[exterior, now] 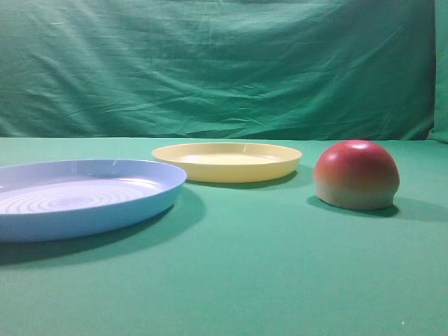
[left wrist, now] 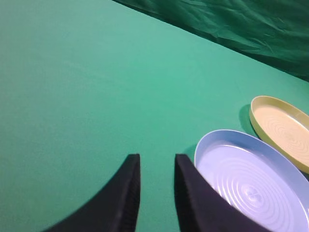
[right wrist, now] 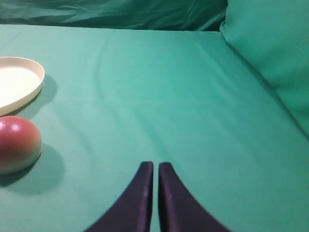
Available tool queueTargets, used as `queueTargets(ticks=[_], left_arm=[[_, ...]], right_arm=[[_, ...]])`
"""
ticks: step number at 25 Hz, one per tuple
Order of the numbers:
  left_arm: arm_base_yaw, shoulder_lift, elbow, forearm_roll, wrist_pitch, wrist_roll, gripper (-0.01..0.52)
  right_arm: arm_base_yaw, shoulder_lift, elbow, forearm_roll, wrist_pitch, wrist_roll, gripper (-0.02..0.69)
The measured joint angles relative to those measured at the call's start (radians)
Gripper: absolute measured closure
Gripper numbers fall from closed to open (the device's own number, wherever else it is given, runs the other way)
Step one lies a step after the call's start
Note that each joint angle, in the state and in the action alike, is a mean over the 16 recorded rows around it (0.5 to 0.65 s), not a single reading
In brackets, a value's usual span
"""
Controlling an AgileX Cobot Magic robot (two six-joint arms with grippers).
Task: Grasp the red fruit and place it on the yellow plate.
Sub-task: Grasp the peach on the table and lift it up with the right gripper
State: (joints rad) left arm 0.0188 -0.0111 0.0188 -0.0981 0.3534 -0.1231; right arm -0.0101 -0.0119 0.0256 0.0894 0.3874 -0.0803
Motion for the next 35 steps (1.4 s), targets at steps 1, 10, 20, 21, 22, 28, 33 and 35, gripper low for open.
queueTargets(ticks=[1,10,20,21,22,28,33,35], left_arm=[[0.000,0.000,0.000,0.000,0.000,0.000,0.357],[0.000,0.000,0.000,0.000,0.000,0.000,0.357],[0.000,0.000,0.000,0.000,0.000,0.000,0.357],[0.000,0.000,0.000,0.000,0.000,0.000,0.357],[0.000,0.000,0.000,0.000,0.000,0.000,0.357],[0.000,0.000,0.000,0.000,0.000,0.000,0.357],[0.000,0.000,0.000,0.000,0.000,0.000,0.357],[0.000,0.000,0.000,0.000,0.000,0.000,0.357]], right_arm=[[0.000,0.000,0.000,0.000,0.000,0.000,0.665],[0.000,0.000,0.000,0.000,0.000,0.000,0.665],[0.000,0.000,0.000,-0.003,0.000,-0.003,0.665],[0.000,0.000,0.000,-0.005,-0.001,-0.006,0.665],[0.000,0.000,0.000,-0.008,-0.004,-0.008,0.665],[0.000,0.000,0.001,0.024,-0.069,-0.010,0.655],[0.000,0.000,-0.003,0.080,-0.150,-0.002,0.652],[0.000,0.000,-0.013,0.103,-0.176,0.000,0.652]])
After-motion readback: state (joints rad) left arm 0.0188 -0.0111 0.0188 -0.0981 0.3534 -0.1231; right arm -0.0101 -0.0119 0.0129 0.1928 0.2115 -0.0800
